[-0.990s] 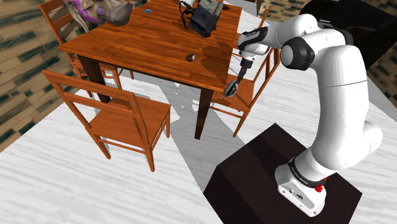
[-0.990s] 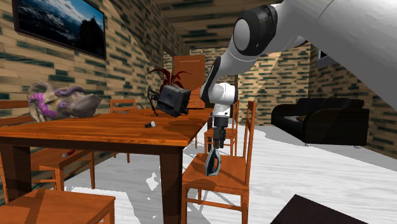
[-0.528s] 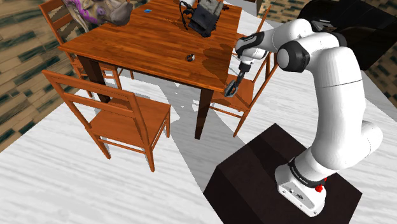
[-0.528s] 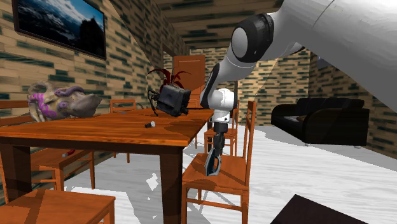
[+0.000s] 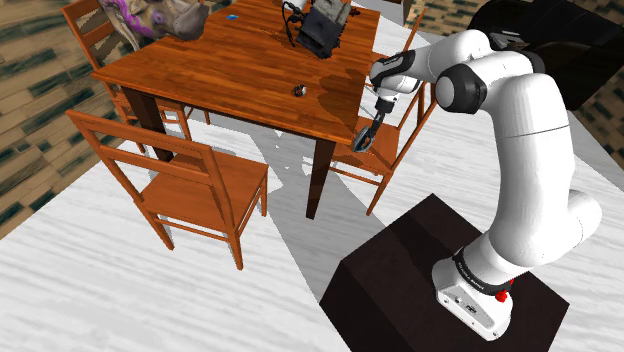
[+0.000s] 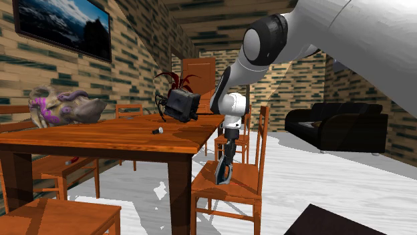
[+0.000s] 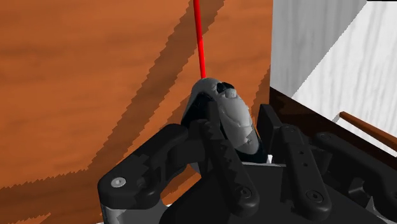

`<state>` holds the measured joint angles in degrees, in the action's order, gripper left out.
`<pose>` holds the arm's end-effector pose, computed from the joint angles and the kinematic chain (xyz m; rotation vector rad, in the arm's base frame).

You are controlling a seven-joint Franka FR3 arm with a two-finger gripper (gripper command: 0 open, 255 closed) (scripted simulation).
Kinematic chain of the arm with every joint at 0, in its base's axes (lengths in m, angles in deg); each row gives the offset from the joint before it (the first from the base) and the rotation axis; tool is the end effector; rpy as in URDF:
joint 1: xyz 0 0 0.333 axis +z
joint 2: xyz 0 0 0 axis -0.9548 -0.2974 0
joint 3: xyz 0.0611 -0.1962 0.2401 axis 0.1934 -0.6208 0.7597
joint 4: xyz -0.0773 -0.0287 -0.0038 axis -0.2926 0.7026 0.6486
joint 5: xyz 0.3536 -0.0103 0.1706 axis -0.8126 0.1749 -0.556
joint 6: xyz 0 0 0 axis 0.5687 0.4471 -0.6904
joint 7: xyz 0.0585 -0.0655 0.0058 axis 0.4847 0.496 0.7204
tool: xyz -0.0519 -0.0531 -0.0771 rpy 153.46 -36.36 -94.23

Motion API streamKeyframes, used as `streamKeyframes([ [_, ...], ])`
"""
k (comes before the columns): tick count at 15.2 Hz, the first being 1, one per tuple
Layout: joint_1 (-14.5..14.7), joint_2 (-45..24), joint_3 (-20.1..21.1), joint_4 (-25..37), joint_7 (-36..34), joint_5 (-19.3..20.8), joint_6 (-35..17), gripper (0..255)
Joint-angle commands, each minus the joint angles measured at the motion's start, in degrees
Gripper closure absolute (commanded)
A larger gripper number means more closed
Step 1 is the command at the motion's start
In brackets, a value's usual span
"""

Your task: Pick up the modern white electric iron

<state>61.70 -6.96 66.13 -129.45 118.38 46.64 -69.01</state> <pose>0.6301 -0.2981 0.1950 -2.8199 -0.6285 0.0862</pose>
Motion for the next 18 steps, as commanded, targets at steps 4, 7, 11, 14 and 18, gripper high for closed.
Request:
streamKeyframes([
  [4, 0.1, 1.4, -0.4, 0.0, -0.3, 0.5, 1.4, 255],
  [7, 0.3, 2.7, -0.7, 0.1, -0.7, 0.9, 2.8, 255],
  [11, 0.6, 4.5, -1.2, 0.3, -1.2, 1.6, 4.7, 255],
  [14, 0.7, 5.7, -1.5, 0.7, -1.7, 2.0, 6.1, 255],
  [18, 0.8, 6.5, -1.7, 1.0, -2.0, 2.3, 7.2, 255],
])
